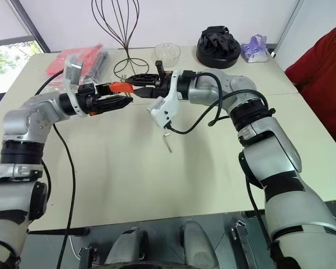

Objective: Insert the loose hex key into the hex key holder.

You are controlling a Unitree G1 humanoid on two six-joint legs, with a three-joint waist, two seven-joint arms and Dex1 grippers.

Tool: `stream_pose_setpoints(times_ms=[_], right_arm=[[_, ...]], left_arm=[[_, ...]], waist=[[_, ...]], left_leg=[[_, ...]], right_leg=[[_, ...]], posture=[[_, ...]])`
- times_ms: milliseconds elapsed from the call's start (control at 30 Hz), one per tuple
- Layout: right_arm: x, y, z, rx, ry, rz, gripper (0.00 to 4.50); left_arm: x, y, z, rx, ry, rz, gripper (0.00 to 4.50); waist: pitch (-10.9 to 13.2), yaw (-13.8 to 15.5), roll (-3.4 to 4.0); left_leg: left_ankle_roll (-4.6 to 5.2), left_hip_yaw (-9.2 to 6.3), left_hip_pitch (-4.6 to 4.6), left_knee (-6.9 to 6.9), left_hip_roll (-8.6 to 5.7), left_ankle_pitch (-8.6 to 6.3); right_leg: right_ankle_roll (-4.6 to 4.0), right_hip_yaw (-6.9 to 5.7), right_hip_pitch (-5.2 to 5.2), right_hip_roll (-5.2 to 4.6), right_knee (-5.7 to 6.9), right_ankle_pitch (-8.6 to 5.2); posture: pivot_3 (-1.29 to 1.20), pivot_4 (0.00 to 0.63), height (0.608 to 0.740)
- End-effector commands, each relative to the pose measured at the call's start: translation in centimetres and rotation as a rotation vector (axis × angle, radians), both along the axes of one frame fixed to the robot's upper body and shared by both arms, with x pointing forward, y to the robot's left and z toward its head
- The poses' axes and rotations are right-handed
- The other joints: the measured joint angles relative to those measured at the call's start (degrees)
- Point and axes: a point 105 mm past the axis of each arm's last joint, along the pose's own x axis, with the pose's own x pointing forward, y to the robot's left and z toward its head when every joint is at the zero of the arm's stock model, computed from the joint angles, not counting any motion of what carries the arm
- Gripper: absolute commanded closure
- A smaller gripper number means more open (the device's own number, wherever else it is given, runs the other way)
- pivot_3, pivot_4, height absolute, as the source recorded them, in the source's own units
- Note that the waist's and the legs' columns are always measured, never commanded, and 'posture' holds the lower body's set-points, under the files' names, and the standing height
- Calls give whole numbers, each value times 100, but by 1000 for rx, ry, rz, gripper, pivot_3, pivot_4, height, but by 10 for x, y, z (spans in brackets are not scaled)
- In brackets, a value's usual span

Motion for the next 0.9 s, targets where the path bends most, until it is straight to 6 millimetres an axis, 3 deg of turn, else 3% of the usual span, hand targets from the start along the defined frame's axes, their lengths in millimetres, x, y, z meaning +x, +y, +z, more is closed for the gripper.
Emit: stream_pose_setpoints(times_ms=[33, 133, 233, 467, 900], right_arm=[[-8, 4, 18, 51, -42, 33, 3469], [-7, 2, 16, 49, -35, 24, 3469], [-6, 2, 13, 47, -26, 17, 3469], [-7, 3, 6, 36, -5, 13, 3469], [-2, -3, -7, 17, 68, -32, 3469]], left_arm=[[2, -1, 11, 5, -57, -9, 0], [3, -2, 14, -9, -63, -17, 0], [3, -2, 16, -21, -64, -21, 866], [3, -5, 20, -52, -62, -34, 4453], [7, -5, 16, -59, -65, 10, 4483]], waist=[[0, -3, 0], [0, -3, 0], [0, 3, 0], [0, 4, 0], [0, 5, 0]], left_leg=[[0, 0, 0, 0, 0, 0], [0, 0, 0, 0, 1, 0], [0, -1, 0, 0, 0, 0], [-1, -1, -1, 2, 0, 1], [-1, -2, -1, 2, 1, 1]], right_leg=[[0, 0, 0, 0, 0, 0], [0, 0, 0, 1, 0, 0], [0, 0, 0, 0, 0, 0], [0, 0, 0, -1, 0, 0], [0, 0, 0, -1, 1, 0]], posture=[[0, 150, 740], [0, 150, 740], [0, 150, 740], [0, 150, 740], [0, 150, 740]])
